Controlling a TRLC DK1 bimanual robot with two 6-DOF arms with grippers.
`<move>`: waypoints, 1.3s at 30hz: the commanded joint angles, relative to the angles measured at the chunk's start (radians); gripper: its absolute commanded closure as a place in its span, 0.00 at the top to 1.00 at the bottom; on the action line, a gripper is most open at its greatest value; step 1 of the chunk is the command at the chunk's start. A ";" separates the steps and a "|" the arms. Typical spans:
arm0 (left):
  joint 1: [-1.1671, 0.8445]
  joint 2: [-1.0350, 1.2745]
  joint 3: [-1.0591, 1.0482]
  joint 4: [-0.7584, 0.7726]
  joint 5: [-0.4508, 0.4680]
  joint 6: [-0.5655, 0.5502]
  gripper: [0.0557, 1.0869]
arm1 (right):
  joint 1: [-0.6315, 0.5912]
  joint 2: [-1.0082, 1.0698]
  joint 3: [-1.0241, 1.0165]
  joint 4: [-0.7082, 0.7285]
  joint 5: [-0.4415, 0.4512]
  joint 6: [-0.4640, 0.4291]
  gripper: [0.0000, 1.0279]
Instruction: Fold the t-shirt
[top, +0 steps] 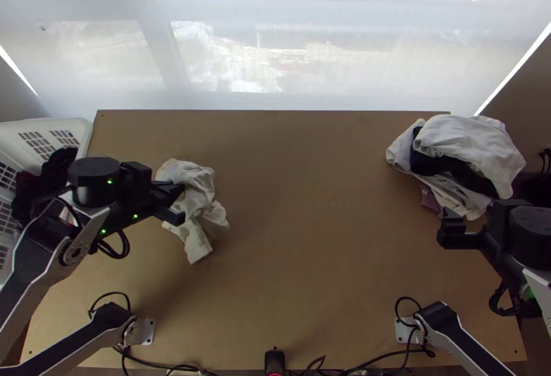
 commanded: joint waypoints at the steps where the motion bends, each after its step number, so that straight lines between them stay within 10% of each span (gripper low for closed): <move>1: -0.180 -0.009 -0.222 0.068 -0.039 0.046 0.03 | -0.024 -0.014 -0.024 -0.014 0.000 -0.005 0.95; 12: -0.353 0.049 -0.370 0.188 -0.054 0.100 0.08 | -0.053 -0.019 -0.055 -0.031 0.000 -0.005 0.95; 19: -0.290 0.072 -0.212 0.177 -0.083 0.127 0.95 | -0.056 -0.018 -0.055 -0.034 0.000 -0.020 0.95; 39: 0.397 -0.252 -0.150 -0.141 -0.072 0.190 0.95 | 0.278 0.355 0.068 0.174 -0.020 -0.043 0.95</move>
